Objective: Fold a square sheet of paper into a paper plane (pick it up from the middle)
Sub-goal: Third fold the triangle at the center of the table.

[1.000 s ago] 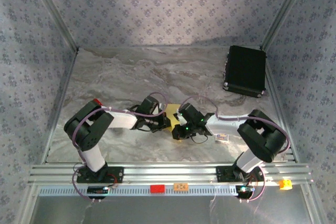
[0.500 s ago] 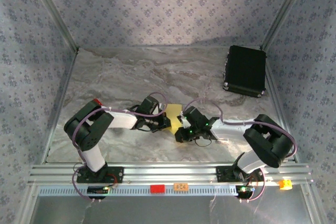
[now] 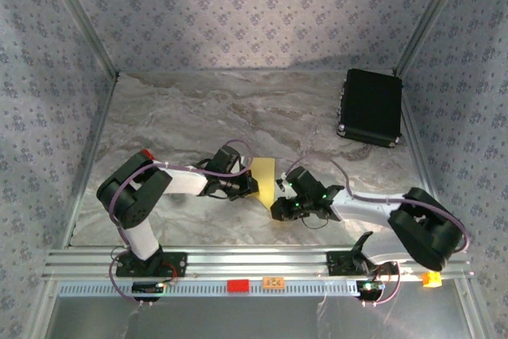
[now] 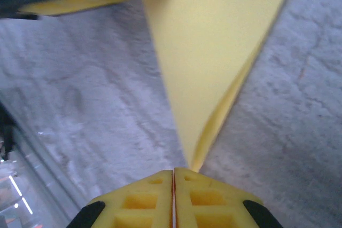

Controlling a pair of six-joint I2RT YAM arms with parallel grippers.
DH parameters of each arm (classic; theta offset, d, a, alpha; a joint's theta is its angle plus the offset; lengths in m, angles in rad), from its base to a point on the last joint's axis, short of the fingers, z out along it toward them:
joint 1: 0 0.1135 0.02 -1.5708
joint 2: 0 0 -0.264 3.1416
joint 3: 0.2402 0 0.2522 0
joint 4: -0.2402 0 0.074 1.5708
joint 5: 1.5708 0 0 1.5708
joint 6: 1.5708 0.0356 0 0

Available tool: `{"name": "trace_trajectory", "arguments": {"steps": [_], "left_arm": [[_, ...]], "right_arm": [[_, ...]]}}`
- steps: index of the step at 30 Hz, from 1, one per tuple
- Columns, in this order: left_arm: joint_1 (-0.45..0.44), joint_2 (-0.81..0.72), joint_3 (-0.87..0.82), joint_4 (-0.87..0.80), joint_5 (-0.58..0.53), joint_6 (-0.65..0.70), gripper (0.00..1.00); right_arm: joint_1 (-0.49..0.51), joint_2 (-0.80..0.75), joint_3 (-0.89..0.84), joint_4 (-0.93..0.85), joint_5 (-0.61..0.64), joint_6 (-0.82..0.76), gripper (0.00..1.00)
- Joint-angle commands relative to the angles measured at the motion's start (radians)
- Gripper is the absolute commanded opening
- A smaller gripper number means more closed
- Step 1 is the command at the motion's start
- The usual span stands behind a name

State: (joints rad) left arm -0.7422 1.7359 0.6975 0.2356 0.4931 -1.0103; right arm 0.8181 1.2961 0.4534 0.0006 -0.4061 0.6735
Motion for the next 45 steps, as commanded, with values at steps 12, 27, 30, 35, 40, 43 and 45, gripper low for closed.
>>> {"name": "trace_trajectory", "arguments": {"steps": [12,27,30,35,40,43,45], "left_arm": [[-0.006,0.008,-0.019,-0.058,-0.063,0.03,0.0],[-0.006,0.013,-0.018,-0.061,-0.065,0.033,0.0],[-0.005,0.014,-0.018,-0.065,-0.07,0.033,0.0],[-0.005,0.022,-0.018,-0.066,-0.07,0.032,0.0],[-0.005,0.022,-0.018,-0.065,-0.07,0.032,0.0],[-0.005,0.022,-0.018,-0.067,-0.071,0.032,0.0],[-0.004,0.024,-0.018,-0.067,-0.071,0.03,0.0]], "right_arm": [[-0.009,0.238,0.247,-0.033,0.013,-0.037,0.1],[-0.024,0.334,0.173,-0.001,-0.014,-0.015,0.1],[-0.026,0.289,0.138,0.009,-0.02,-0.002,0.12],[-0.034,0.223,0.102,-0.004,-0.016,0.007,0.13],[-0.039,0.174,0.037,0.0,-0.015,0.034,0.13],[-0.032,0.127,0.0,-0.013,-0.002,0.047,0.13],[-0.029,0.092,-0.027,-0.014,0.001,0.053,0.13]]}}
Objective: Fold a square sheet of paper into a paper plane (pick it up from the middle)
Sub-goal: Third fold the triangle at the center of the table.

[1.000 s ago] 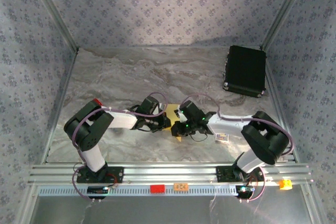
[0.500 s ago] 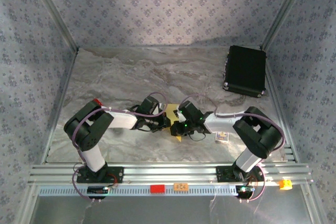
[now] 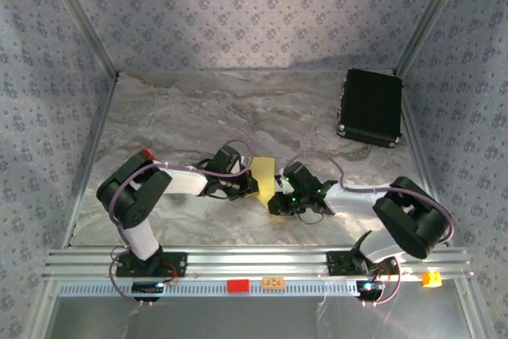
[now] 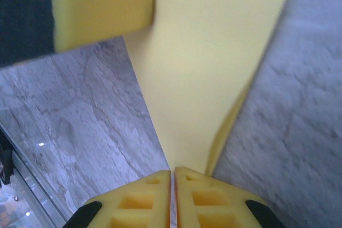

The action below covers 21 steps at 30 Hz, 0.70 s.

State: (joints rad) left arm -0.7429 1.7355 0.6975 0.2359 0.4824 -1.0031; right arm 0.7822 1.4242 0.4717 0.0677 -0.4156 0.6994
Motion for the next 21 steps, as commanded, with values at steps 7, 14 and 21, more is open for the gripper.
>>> {"name": "trace_trajectory", "arguments": {"steps": [7,14,21], "left_arm": [[-0.005,0.021,-0.02,-0.068,-0.058,0.024,0.0],[-0.006,0.019,-0.016,-0.072,-0.056,0.027,0.0],[-0.005,0.022,-0.012,-0.076,-0.059,0.029,0.0]], "right_arm": [[0.02,-0.119,-0.036,-0.136,0.039,0.019,0.13],[-0.021,-0.152,0.071,-0.165,0.0,-0.034,0.13],[-0.044,0.025,0.166,-0.068,-0.046,0.004,0.13]]}}
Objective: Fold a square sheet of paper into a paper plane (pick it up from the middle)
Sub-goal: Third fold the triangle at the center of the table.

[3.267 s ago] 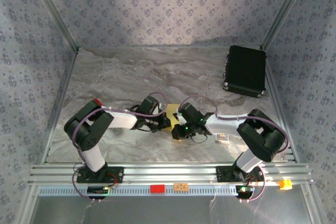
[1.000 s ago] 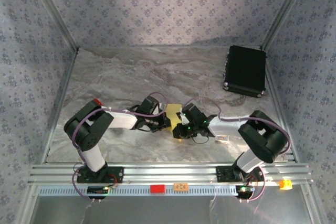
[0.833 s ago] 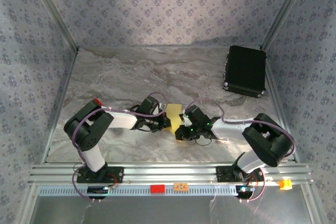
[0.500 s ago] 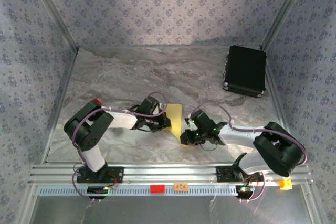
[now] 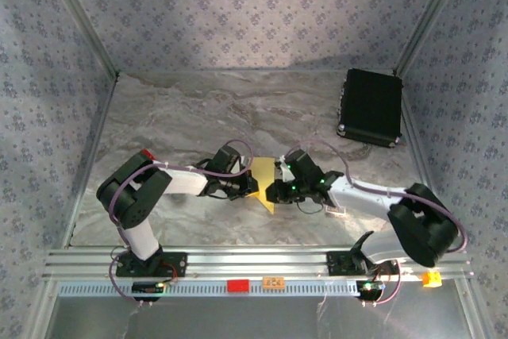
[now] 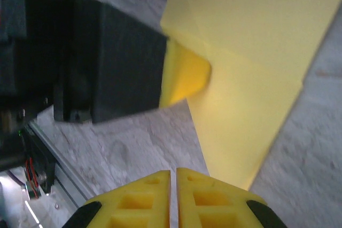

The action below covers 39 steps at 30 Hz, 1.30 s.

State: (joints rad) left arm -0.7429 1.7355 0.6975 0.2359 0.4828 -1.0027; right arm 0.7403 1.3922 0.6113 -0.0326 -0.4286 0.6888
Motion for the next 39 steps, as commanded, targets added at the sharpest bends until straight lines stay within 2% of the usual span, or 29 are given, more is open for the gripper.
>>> {"name": "trace_trajectory", "arguments": {"steps": [1,4,8,17,23,29,32,39], "left_arm": [[-0.005,0.022,-0.012,-0.076,-0.059,0.03,0.0],[-0.006,0.024,-0.008,-0.076,-0.058,0.032,0.0],[-0.005,0.02,-0.003,-0.078,-0.056,0.036,0.0],[-0.005,-0.038,0.072,-0.109,-0.057,0.084,0.01],[-0.022,-0.096,0.061,-0.156,-0.052,0.046,0.0],[-0.082,-0.056,0.067,-0.131,-0.027,0.001,0.0],[-0.085,-0.015,0.076,-0.152,-0.027,-0.011,0.0],[-0.057,0.019,0.061,-0.188,-0.101,-0.018,0.0]], "right_arm": [[-0.001,0.079,0.031,0.052,-0.038,0.022,0.13],[-0.002,0.141,0.044,0.064,-0.035,0.035,0.13],[-0.007,0.181,0.032,-0.004,0.003,0.038,0.12],[-0.008,0.195,-0.032,-0.018,0.049,0.065,0.06],[-0.01,0.186,-0.032,-0.016,0.06,0.07,0.05],[-0.012,0.183,-0.043,-0.006,0.056,0.075,0.05],[-0.013,0.176,-0.048,-0.003,0.06,0.077,0.05],[-0.015,0.179,-0.054,-0.002,0.063,0.078,0.05]]}}
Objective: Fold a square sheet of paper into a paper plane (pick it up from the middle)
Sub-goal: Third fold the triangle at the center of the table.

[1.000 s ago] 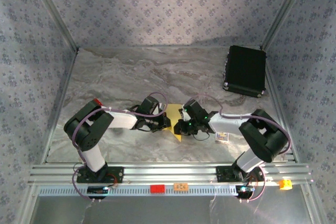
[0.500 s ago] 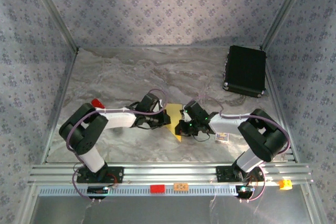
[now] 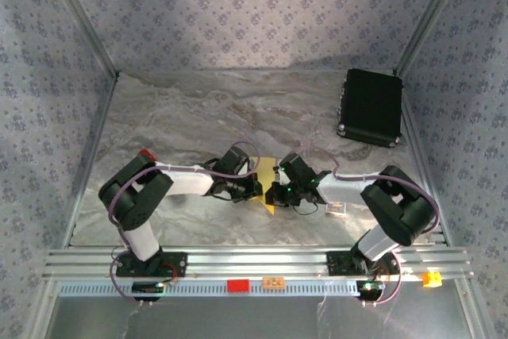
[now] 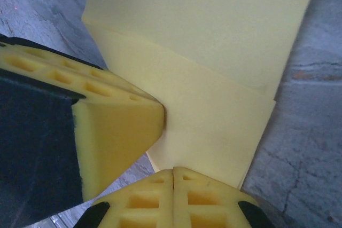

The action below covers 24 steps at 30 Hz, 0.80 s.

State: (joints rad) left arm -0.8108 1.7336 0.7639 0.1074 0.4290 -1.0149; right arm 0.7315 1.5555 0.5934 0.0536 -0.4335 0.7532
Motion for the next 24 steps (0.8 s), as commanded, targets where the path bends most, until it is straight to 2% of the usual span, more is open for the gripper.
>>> {"name": "trace_trajectory", "arguments": {"steps": [1,17,24], "left_arm": [[0.018,0.02,-0.008,-0.061,-0.055,-0.001,0.0],[0.162,-0.015,-0.016,-0.101,-0.063,0.049,0.0],[0.198,-0.032,-0.039,-0.076,-0.052,0.055,0.0]], "right_arm": [[-0.005,0.015,-0.039,-0.087,0.068,0.012,0.05],[-0.005,0.022,-0.041,-0.086,0.07,0.008,0.04],[-0.006,0.022,-0.043,-0.081,0.064,0.006,0.03]]}}
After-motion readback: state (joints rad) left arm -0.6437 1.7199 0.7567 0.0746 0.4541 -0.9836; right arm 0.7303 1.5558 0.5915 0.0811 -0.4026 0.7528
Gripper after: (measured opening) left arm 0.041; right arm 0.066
